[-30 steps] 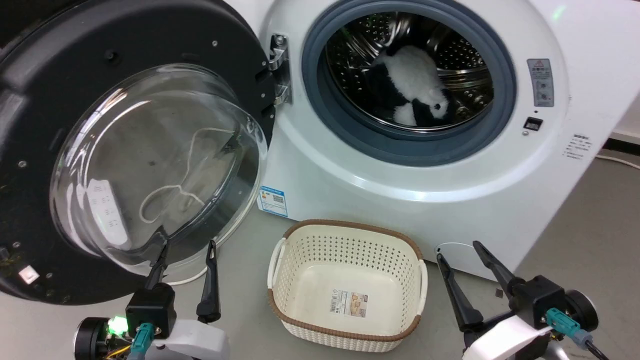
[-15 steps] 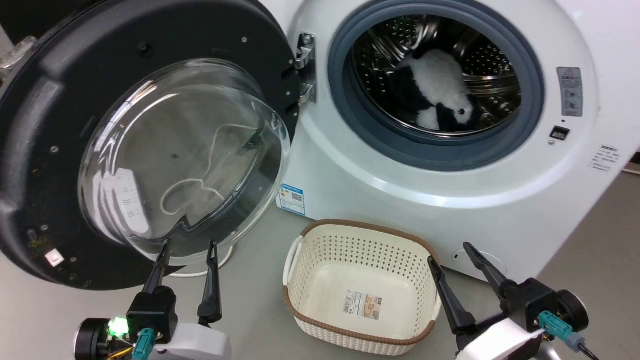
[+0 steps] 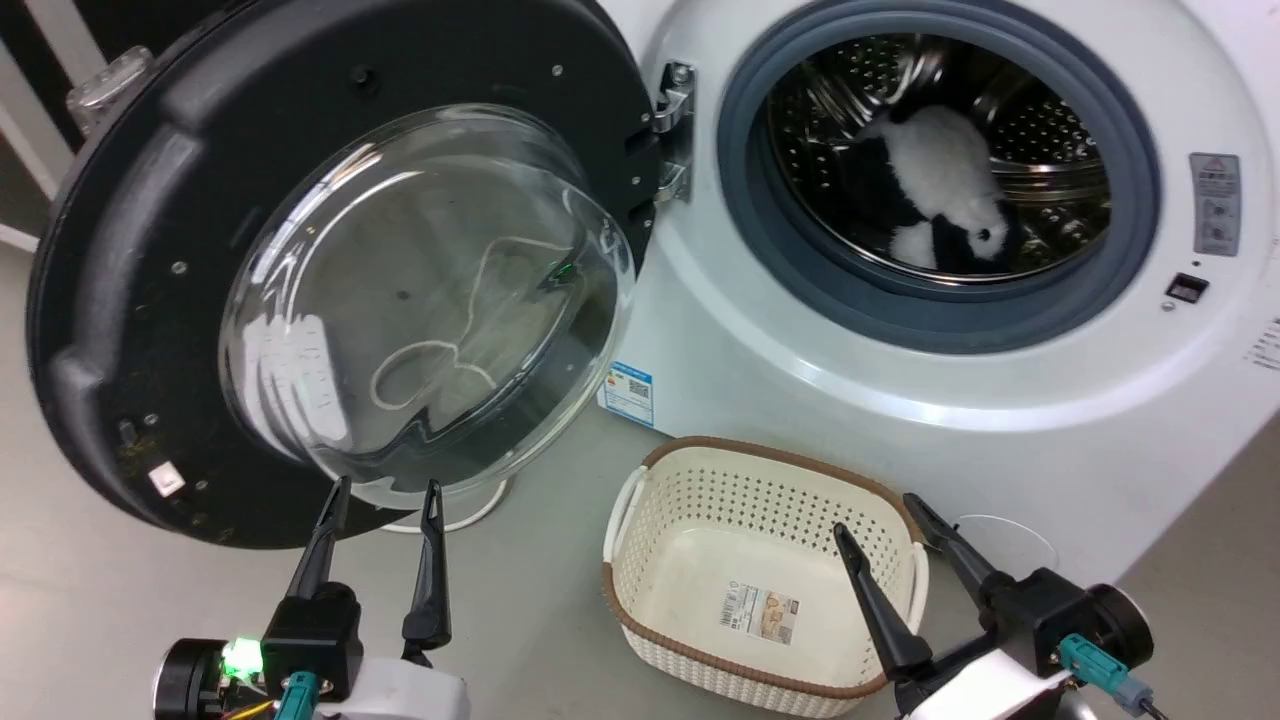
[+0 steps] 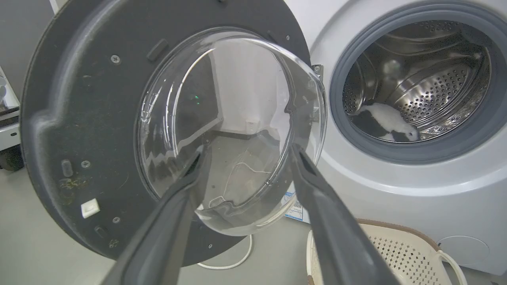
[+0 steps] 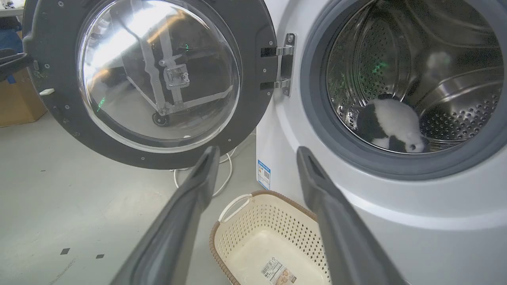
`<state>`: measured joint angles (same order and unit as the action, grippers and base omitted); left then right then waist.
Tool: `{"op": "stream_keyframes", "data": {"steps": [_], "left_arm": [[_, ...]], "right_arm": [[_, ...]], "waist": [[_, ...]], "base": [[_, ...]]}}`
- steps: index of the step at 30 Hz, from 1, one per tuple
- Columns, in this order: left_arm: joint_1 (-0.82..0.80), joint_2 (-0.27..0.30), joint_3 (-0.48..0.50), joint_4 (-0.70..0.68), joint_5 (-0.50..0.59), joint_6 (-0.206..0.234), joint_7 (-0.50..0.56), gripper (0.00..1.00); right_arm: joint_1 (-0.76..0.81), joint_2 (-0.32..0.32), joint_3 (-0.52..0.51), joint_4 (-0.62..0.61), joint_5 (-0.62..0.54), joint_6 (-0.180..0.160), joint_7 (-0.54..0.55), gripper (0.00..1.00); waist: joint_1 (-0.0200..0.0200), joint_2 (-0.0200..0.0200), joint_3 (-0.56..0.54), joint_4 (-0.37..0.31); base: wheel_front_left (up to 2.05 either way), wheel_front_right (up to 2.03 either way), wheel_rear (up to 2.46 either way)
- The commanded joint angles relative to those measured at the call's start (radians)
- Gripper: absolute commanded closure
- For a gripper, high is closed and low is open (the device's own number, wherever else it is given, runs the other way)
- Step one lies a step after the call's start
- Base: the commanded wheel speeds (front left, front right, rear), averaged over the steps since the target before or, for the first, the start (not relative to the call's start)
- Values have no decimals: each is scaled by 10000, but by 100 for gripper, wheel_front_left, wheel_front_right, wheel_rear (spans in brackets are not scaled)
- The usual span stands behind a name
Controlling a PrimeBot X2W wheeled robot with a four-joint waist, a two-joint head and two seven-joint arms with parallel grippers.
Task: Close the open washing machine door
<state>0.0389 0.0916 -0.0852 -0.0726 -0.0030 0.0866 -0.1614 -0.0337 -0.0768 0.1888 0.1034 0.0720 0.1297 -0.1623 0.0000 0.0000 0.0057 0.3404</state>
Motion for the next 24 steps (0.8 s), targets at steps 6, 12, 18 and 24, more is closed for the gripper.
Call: {"op": "stream_keyframes", "data": {"steps": [6, 12, 18, 24], "left_arm": [[149, 112, -144, -45, -19, 135, -226, 0], [165, 144, -246, -60, -39, 202, -351, 0], [181, 154, -341, -77, -72, 272, -477, 0], [79, 70, -239, -465, -396, 279, -602, 100]], "right_arm": [[-166, -116, 217, 138, 160, 7, -216, 0], [-167, -138, 312, 195, 217, 7, -342, 0], [-111, -151, 351, 216, 233, 8, -467, 0], [-41, -177, 253, 172, 180, 8, -593, 0]], "waist": [[0, 0, 24, 311], [0, 0, 56, 582], [0, 0, 119, 871], [0, 0, 334, 1150]], "base": [[0, 0, 0], [0, 0, 0], [0, 0, 0], [0, 0, 0]]}}
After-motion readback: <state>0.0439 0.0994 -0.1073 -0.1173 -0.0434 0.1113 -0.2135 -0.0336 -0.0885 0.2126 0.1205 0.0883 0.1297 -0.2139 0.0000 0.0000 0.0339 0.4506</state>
